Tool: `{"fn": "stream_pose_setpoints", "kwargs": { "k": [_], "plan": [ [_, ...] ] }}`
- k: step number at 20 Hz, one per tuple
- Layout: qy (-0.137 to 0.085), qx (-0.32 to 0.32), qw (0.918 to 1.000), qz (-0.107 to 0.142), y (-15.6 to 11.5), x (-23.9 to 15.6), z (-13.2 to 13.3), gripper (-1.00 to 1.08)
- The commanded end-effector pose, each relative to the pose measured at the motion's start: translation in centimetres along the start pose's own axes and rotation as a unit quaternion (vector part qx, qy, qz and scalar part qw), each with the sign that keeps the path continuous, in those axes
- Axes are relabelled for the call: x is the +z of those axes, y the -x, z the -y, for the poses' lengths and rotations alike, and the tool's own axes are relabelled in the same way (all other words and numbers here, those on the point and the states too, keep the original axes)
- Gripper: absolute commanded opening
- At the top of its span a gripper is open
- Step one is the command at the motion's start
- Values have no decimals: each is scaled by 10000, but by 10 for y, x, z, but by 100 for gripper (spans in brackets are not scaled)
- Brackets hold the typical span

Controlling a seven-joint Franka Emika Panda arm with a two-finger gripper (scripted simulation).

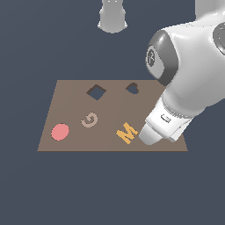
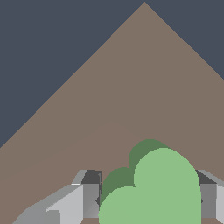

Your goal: Insert a designated object into the corresponding slot on a board.

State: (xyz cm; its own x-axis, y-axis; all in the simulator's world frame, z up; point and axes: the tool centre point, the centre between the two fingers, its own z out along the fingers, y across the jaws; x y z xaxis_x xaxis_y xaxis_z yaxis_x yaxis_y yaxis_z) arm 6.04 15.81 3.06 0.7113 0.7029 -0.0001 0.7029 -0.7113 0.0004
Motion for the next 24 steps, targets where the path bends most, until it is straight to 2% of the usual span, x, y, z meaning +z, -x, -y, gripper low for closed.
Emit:
{"fn": "stream_pose_setpoints", "kwargs": {
  "k": [1, 14, 24],
  "plan": [
    [-2, -3, 10000, 0, 0, 1, 0, -100],
    [1, -7, 10000, 0, 6, 0, 2, -100],
    [0, -50, 10000, 1, 36, -2, 16, -100]
  ]
}}
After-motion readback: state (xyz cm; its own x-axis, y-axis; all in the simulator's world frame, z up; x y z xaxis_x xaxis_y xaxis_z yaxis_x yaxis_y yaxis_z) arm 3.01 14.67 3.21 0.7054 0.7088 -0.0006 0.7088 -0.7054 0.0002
